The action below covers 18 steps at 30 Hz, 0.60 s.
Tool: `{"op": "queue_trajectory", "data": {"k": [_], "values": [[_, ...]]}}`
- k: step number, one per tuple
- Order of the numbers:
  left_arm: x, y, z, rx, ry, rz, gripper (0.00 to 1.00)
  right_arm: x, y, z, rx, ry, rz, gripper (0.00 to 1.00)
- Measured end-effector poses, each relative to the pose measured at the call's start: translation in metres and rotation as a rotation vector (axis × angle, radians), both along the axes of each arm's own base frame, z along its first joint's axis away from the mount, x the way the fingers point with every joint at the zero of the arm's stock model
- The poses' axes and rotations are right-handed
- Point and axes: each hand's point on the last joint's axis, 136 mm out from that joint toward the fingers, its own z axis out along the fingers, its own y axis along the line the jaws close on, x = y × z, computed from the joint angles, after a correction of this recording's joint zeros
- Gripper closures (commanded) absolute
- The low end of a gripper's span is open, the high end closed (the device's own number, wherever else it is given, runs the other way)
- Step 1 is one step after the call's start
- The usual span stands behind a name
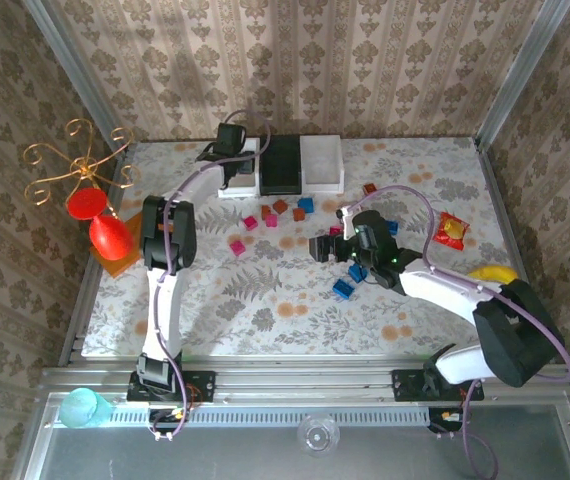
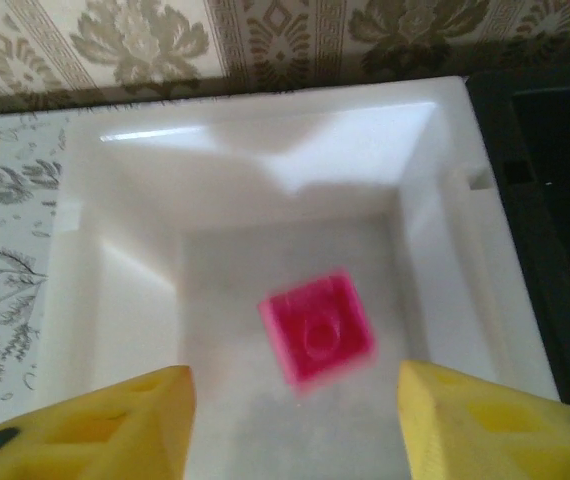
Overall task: Sort the legos into containers by color
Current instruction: Place the lego in the container, then pick up the lego from the center of the table.
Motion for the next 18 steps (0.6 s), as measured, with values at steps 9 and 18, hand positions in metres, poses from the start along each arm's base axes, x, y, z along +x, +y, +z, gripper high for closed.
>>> {"op": "queue_trajectory", "data": {"k": [9, 18], "values": [[-0.125, 0.012, 0.052, -0.063, -0.014, -0.08, 0.26, -0.004, -0.004, -0.002, -0.051, -0.011, 0.023, 0.01], [-0.247, 0.019, -0.037, -0.057, 0.251, -0.14, 0.18, -0.018, 0.003, -0.018, -0.037, -0.073, 0.102, 0.01]]}}
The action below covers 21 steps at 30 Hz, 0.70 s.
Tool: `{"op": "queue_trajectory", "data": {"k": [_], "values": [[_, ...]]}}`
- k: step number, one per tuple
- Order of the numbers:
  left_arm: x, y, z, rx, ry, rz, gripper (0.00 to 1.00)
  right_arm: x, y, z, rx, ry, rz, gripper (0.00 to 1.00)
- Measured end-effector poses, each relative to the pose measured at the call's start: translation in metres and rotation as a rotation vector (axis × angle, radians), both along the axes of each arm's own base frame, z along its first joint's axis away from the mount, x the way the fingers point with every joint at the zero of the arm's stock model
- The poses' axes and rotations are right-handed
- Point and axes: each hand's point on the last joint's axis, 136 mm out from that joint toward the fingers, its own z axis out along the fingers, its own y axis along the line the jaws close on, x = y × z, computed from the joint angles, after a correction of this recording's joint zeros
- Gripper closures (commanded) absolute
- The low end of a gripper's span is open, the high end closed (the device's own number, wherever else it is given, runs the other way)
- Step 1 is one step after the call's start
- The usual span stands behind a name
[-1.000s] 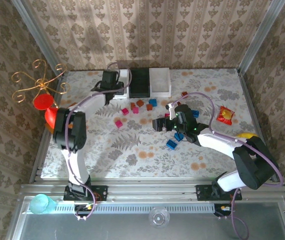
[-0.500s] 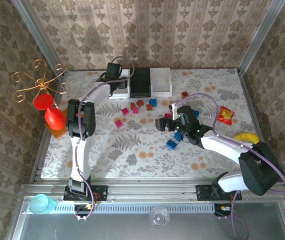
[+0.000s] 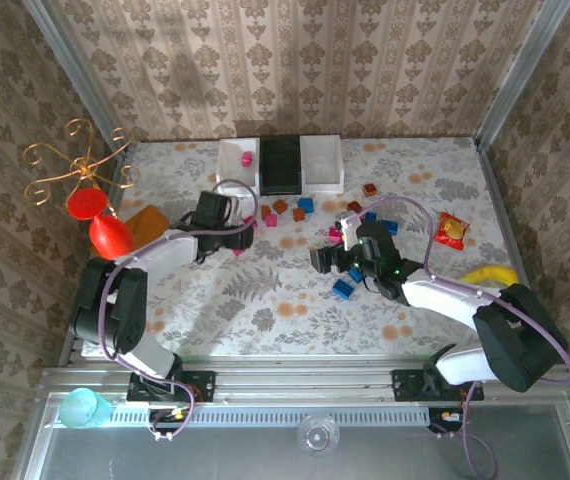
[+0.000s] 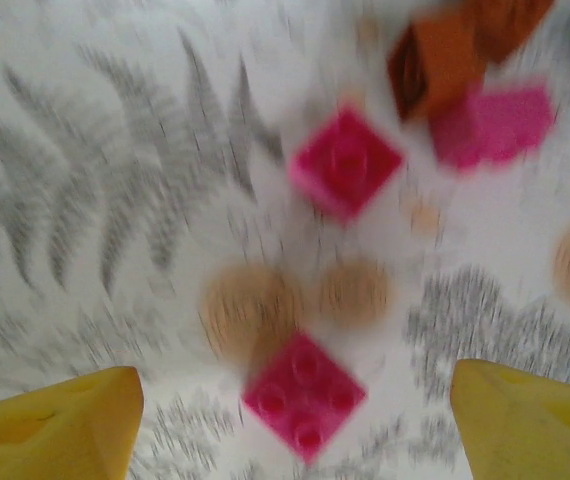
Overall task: Sort the legos into containers by color
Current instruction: Pick up the lego from the center of the table.
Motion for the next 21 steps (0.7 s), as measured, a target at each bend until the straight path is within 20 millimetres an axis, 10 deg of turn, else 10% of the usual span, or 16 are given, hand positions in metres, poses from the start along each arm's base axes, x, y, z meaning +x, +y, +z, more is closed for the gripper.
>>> {"op": "queue_trajectory", "data": {"k": [9, 21], "values": [[-0.003, -0.005, -0.048, 0.037, 0.141, 0.001, 0.3, -0.01, -0.003, -0.005, 0.011, -0.031, 0.015, 0.01], [0.007, -0.007, -0.048, 0.074, 0.116, 0.027, 0.55, -0.009, -0.003, -0.003, 0.009, -0.045, 0.015, 0.01]]}}
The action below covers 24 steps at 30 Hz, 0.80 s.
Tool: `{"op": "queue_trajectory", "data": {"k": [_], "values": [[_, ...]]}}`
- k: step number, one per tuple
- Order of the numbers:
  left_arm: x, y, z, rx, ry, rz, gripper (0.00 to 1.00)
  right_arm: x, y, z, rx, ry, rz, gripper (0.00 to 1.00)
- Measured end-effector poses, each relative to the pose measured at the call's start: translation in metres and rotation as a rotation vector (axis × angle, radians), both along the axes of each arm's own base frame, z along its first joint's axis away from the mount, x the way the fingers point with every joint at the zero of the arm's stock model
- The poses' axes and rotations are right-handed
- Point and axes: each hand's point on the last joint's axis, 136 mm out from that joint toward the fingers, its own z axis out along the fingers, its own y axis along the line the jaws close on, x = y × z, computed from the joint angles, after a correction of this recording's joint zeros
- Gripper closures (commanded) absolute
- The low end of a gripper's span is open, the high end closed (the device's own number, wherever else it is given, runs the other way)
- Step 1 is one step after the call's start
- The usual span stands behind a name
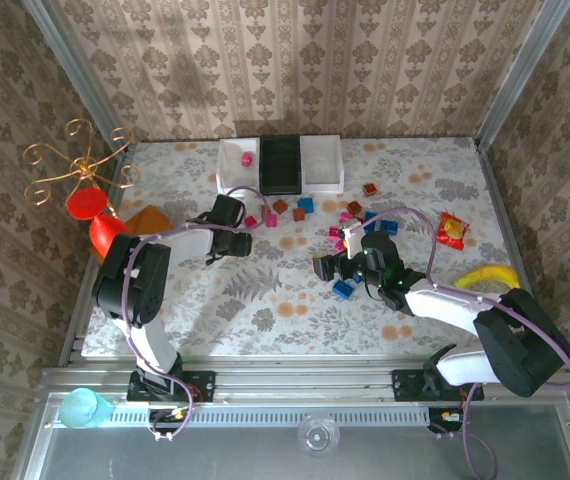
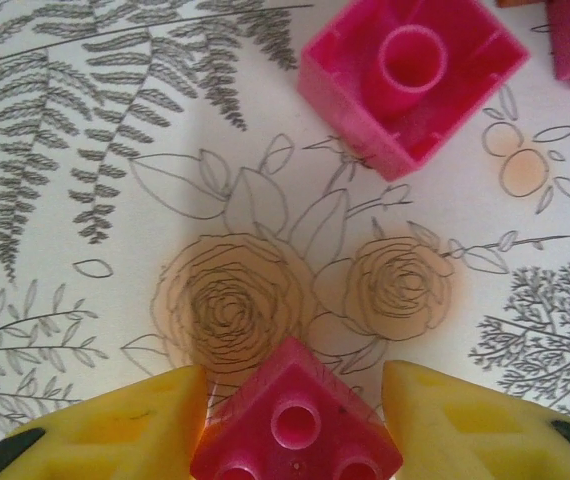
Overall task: Sort the legos into containers by color
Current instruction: Pick up the lego from the center of the table, then place the lego in the container.
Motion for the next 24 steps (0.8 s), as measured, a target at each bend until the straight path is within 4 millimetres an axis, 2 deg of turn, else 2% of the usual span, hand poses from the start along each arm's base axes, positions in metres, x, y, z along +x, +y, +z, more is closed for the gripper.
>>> {"op": "queue_trajectory", "data": {"k": [4, 9, 12, 14, 17, 20, 24], "values": [[-0.001, -0.003, 0.006, 0.008, -0.02, -0.006, 0.57, 0.0, -0.001, -0.001, -0.007, 0.001, -0.003, 0.01], [0.015, -0.001, 0.039, 0.001, -0.119, 0.019, 0.59, 0.0, -0.001, -0.001, -0.008, 0.001, -0.002, 0.01], [0.044, -0.005, 0.072, -0.026, -0.211, 0.037, 0.59, -0.001, 0.0, -0.001, -0.01, 0.0, 0.003, 0.01], [0.072, -0.006, 0.098, -0.048, -0.28, 0.058, 0.59, -0.002, 0.001, -0.001, -0.01, -0.001, 0.007, 0.01], [0.118, -0.002, 0.125, -0.067, -0.363, 0.094, 0.59, -0.003, 0.003, -0.001, -0.01, -0.001, 0.011, 0.01], [0.158, 0.005, 0.132, -0.064, -0.405, 0.123, 0.58, -0.003, 0.003, -0.001, -0.013, -0.004, 0.014, 0.01], [0.205, 0.01, 0.121, -0.044, -0.412, 0.145, 0.54, -0.003, 0.003, -0.001, -0.016, -0.006, 0.013, 0.01]]}}
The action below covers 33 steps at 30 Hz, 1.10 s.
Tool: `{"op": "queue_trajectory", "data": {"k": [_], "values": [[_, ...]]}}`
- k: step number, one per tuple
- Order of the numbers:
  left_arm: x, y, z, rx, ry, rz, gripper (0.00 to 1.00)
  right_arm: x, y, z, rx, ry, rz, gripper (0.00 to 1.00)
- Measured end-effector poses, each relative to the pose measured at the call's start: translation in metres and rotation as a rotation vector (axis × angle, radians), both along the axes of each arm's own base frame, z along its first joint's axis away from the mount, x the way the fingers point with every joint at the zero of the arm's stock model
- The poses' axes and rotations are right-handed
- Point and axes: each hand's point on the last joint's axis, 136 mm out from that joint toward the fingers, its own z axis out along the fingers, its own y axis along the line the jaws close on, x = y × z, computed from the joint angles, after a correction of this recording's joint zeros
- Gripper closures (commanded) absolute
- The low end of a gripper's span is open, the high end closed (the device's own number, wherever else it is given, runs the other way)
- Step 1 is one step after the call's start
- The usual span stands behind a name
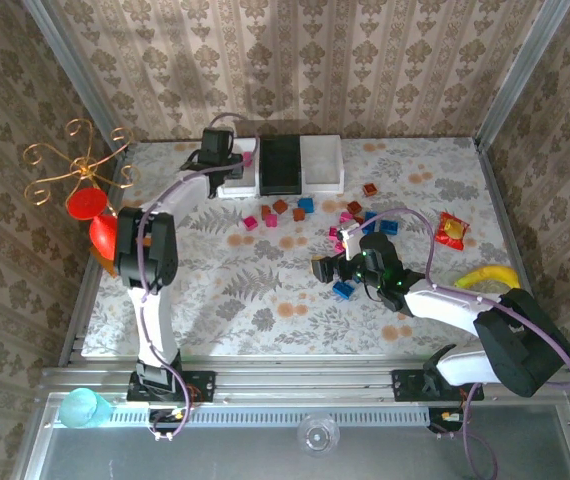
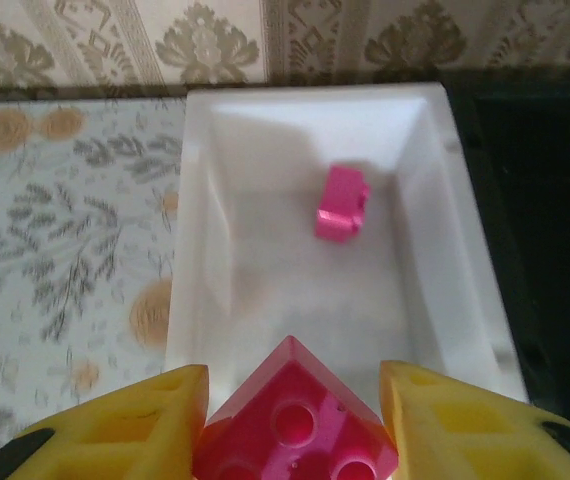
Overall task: Sort the legos into containers by color
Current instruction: Place the lego in the container, then pick up the lego from the center of the table.
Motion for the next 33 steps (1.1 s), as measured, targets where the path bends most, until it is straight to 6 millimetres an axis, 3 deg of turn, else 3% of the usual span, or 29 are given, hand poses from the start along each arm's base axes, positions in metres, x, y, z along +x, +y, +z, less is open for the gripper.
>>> {"op": "queue_trajectory", "data": {"k": [5, 10, 12, 18, 22, 27, 33], "values": [[0.037, -0.001, -0.011, 0.031, 0.01, -0.001, 0.36, 0.001, -0.002, 0.0, -0.012, -0.008, -0.011, 0.01], [0.032, 0.001, -0.002, 0.041, 0.02, -0.012, 0.31, 0.004, -0.006, 0.0, -0.03, -0.02, -0.036, 0.01], [0.011, 0.002, 0.0, 0.036, 0.033, -0.025, 0.3, 0.006, -0.008, 0.0, -0.036, -0.024, -0.052, 0.01], [-0.095, -0.002, 0.012, -0.045, 0.039, -0.126, 0.25, 0.008, -0.013, -0.001, -0.047, -0.019, -0.084, 0.0], [-0.143, -0.022, -0.012, -0.076, 0.095, -0.26, 0.23, 0.015, -0.005, 0.009, -0.031, 0.001, -0.078, 0.0], [-0.164, -0.025, -0.058, -0.028, 0.22, -0.344, 0.19, 0.021, 0.001, 0.024, -0.002, -0.015, -0.071, 0.0], [-0.162, -0.027, -0.091, 0.014, 0.333, -0.367, 0.21, 0.016, -0.002, 0.011, -0.014, 0.014, -0.074, 0.0]]}}
